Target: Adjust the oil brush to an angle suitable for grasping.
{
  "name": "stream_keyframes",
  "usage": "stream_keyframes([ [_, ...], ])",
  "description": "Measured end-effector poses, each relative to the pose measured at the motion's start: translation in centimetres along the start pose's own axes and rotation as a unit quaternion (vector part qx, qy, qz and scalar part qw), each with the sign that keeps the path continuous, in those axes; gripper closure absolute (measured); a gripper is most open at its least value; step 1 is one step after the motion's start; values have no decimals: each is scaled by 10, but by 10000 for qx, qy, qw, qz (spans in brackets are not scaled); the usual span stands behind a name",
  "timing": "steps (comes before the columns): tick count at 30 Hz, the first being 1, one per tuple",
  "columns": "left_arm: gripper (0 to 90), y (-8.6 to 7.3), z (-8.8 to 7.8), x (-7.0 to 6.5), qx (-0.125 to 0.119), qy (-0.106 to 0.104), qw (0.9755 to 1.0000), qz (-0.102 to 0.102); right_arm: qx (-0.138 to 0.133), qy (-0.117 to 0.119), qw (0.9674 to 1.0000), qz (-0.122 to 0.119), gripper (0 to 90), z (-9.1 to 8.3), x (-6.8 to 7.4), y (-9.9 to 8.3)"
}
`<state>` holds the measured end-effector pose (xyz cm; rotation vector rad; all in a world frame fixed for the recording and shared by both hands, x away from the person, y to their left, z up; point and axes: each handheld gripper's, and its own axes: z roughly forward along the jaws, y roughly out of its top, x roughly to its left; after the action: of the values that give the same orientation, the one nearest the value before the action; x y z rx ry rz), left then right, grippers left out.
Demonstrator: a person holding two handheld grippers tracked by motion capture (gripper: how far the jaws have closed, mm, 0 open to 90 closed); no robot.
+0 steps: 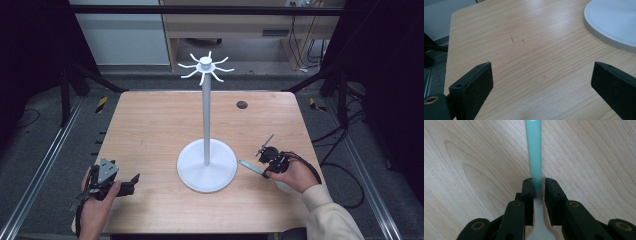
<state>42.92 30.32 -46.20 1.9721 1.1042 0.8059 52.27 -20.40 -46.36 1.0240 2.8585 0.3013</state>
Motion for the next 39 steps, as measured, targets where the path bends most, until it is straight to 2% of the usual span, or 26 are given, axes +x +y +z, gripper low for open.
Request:
stream_keyframes([
  [7, 37, 0, 0, 0, -12, -2, 10000, -3, 83, 39, 9999, -76, 795, 2, -2, 1],
  [11, 37, 0, 0, -1, 10, 0, 10000, 31, 125, 83, 9999, -9, 799, 2, -1, 1],
  [21, 37, 0, 0, 0, 10, 3, 10000, 29, 137, 156, 9995, -228, 823, 2, -2, 1],
  [24, 37, 0, 0, 0, 12, 4, 10000, 29, 39, 207, 9995, -222, 824, 0, -3, 0],
  [27, 37, 0, 0, -1, 16, 2, 10000, 31, -121, 236, 9996, -101, 824, -7, -4, -1],
  [28, 37, 0, 0, -1, 23, -3, 10000, 34, -231, 233, 9995, -14, 824, -12, -5, -1],
  [31, 37, 0, 0, 0, 27, -1, 10000, 35, -367, 169, 9992, -40, 824, -18, -8, -2],
  [32, 37, 0, 0, 0, 27, -1, 10000, 34, -430, 157, 9989, 33, 824, -21, -9, -1],
  [35, 37, 0, 0, 0, 27, 7, 10000, 24, -752, 73, 9971, 116, 824, -36, -15, 0],
  [36, 37, 0, 0, 0, 27, 9, 10000, 24, -752, 73, 9971, 116, 824, -36, -15, 0],
  [38, 37, 0, 0, 0, 24, 5, 10000, 24, -979, -14, 9950, 186, 825, -47, -18, 2],
  [39, 37, 0, 0, 0, 25, 2, 10000, 25, -979, -14, 9950, 186, 825, -47, -18, 2],
])
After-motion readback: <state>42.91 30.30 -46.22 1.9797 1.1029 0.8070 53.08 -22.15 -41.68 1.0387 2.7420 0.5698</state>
